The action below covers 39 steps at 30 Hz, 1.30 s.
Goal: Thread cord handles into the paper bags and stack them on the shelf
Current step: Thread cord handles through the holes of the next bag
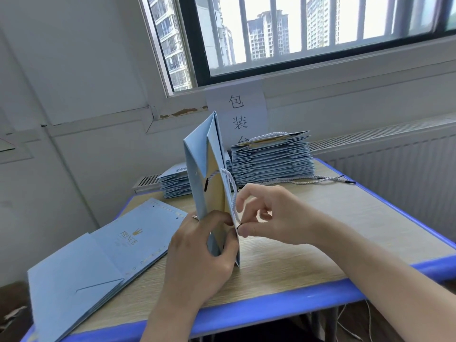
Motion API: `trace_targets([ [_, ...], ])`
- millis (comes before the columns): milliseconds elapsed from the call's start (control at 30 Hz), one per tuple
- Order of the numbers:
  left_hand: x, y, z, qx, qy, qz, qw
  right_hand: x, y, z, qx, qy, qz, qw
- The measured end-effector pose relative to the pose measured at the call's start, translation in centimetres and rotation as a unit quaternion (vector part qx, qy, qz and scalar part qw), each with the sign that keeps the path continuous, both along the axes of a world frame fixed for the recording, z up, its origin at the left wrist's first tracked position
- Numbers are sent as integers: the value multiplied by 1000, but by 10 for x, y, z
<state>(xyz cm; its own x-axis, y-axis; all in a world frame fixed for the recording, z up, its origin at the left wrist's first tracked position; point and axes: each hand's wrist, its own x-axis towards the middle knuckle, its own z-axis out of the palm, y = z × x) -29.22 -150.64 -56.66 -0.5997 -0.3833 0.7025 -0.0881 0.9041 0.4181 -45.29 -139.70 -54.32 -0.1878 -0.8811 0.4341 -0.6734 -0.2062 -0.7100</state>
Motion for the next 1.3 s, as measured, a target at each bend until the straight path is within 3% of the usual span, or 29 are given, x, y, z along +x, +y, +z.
trace_targets([
  [267,-2,-3,-4,1,-15,0,1000,-5,1,-2,7,22,-5,1000],
  [533,-1,-4,-5,18,-28,-3,999,-1,14,4,-132,112,-55,983],
  [667,0,-3,-4,18,-34,-4,999,10,27,-13,-69,168,-52,982],
  [800,0,-2,-5,5,-47,1,999,18,20,-24,38,294,-103,950],
  [933,1,0,-3,17,-49,-1,999,25,12,-21,92,319,-130,934],
  [1300,-1,2,-5,18,-52,-7,998,27,9,-28,9,309,-126,943],
])
